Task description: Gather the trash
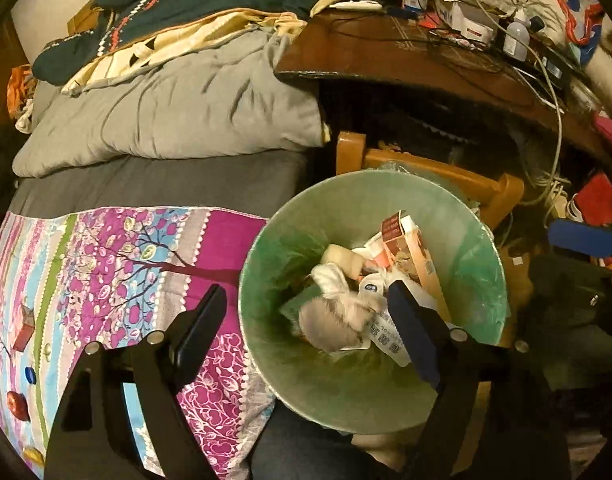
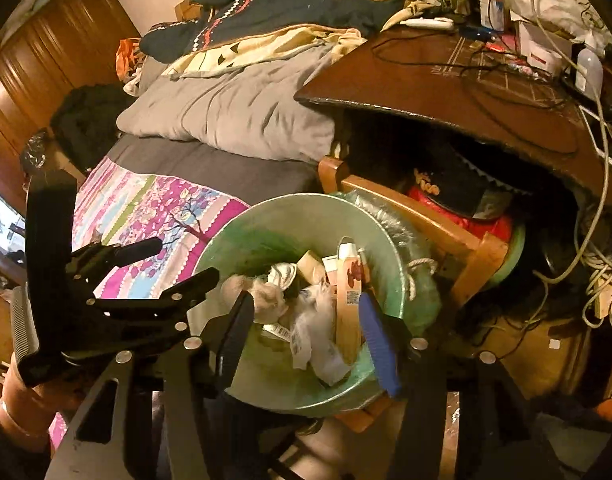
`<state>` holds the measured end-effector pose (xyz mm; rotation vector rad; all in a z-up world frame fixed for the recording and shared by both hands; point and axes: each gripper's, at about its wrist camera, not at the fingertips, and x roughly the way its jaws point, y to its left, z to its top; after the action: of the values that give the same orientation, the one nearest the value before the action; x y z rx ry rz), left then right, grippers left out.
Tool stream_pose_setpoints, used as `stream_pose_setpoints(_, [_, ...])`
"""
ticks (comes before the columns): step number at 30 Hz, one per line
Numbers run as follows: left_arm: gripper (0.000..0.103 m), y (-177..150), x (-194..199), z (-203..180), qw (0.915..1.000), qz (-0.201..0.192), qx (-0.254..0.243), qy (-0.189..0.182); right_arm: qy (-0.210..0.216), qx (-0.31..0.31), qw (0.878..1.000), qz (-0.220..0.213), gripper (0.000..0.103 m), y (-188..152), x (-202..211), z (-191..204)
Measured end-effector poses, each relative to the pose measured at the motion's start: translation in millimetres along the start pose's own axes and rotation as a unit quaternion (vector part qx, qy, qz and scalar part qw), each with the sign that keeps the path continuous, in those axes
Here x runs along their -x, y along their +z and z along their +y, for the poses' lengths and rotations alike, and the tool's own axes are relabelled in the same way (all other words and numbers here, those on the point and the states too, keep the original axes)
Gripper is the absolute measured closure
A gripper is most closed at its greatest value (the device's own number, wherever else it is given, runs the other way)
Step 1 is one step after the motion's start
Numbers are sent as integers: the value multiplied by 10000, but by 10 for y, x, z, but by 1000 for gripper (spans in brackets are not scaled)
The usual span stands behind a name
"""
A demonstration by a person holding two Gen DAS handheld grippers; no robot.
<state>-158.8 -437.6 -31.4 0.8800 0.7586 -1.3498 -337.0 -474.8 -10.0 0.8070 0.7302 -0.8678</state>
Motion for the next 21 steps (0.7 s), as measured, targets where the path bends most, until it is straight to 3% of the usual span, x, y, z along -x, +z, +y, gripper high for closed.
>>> stream_pose_setpoints(8, [24, -24, 133, 12, 9998, -171, 55, 39, -338, 195, 9992, -121, 45, -89, 121, -11])
stream_pose_setpoints(9, [24, -43, 170, 16, 9997, -215, 81, 52, -416, 217, 9988, -158, 43, -101, 160, -18])
stream_pose_setpoints(11, [24, -69, 225, 26, 9995, -277, 144, 32, -537, 223, 9980, -264, 26, -124, 226, -41])
stream_pose_setpoints(15, [6, -171, 437, 45, 9971, -632, 409, -65, -1134, 422, 9893, -820, 8, -255, 478, -69])
stream_pose_setpoints(19, [6, -286, 650, 16, 9934, -1029, 511, -62, -1880, 640, 9665, -1628, 5, -465, 757, -117])
stream_pose_setpoints(21, [5, -364, 739, 1, 9912, -1195, 570, -64, -1799, 764, 9639, -1807, 5, -554, 878, -130])
